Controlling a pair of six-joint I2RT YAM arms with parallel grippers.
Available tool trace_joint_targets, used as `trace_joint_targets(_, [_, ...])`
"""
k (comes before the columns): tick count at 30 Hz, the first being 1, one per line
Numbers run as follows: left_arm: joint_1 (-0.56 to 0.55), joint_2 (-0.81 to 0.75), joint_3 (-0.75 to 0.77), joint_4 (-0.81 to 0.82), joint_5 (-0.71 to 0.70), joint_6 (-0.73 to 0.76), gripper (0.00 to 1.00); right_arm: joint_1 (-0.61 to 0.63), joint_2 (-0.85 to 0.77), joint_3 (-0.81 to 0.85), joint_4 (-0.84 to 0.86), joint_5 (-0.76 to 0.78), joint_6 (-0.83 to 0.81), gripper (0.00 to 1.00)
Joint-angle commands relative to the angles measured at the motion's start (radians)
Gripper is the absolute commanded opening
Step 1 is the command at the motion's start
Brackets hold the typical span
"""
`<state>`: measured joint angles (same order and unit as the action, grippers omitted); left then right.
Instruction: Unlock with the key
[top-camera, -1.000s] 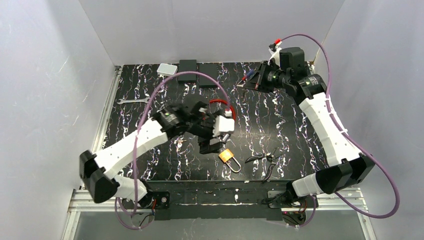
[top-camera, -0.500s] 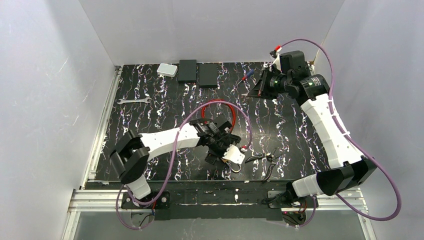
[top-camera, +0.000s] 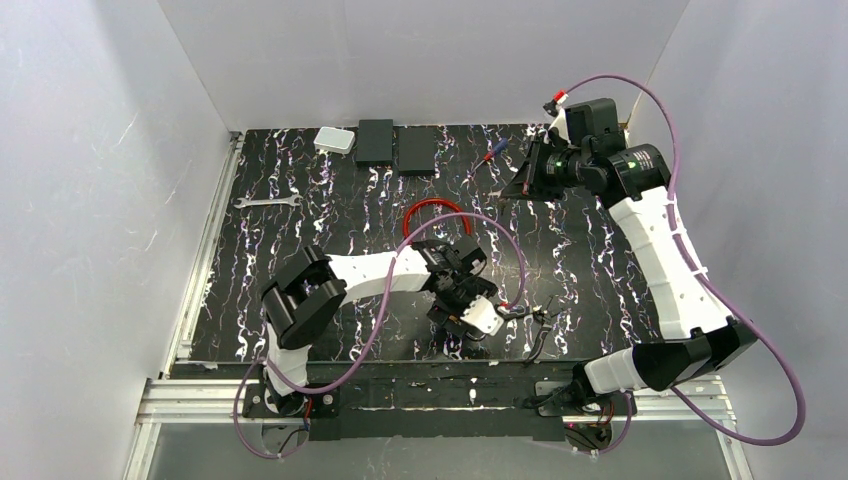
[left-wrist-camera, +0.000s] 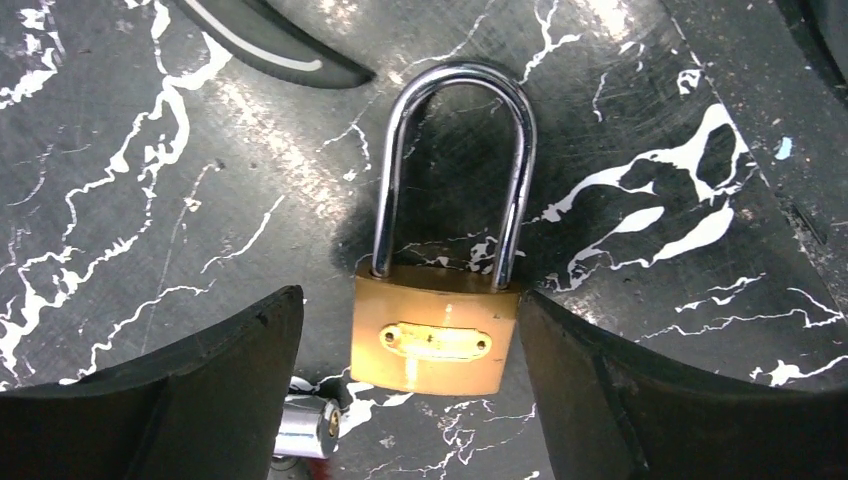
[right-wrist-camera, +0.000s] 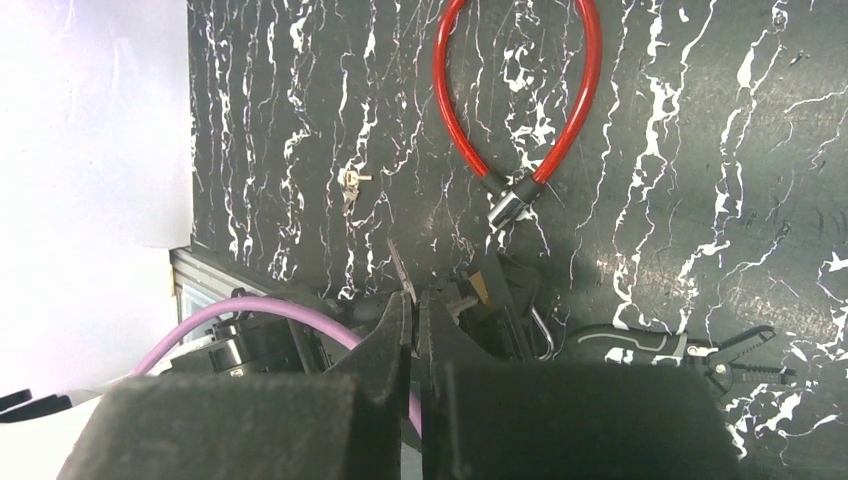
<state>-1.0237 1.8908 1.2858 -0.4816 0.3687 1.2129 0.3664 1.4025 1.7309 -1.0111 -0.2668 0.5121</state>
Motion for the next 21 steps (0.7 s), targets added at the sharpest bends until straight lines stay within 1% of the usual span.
trace_joint_targets(1, [-0.004, 0.015, 0.02, -0.075, -0.038, 0.036, 0.75, -0.006, 0.005, 0.033, -0.025, -0.026, -0.026, 0.01])
trace_joint_targets(5, [-0.003, 0.031, 0.024, -0.119, -0.053, 0.006, 0.74, -0.01, 0.006, 0.02, -0.023, -0.046, -0.034, 0.01])
trace_joint_targets(9, [-0.003, 0.054, 0.037, -0.154, -0.034, -0.043, 0.74, -0.016, 0.018, 0.023, -0.021, -0.059, -0.052, 0.01])
trace_joint_targets(12, [-0.003, 0.073, 0.04, -0.158, -0.027, -0.054, 0.74, -0.029, 0.038, 0.044, -0.031, -0.073, -0.076, 0.01])
trace_joint_targets(17, [-0.003, 0.126, 0.084, -0.171, 0.0, -0.1, 0.72, -0.043, 0.097, 0.137, -0.092, -0.075, -0.137, 0.01])
trace_joint_targets(21, [-0.003, 0.157, 0.125, -0.2, 0.033, -0.123, 0.72, -0.044, 0.106, 0.137, -0.087, -0.083, -0.131, 0.01])
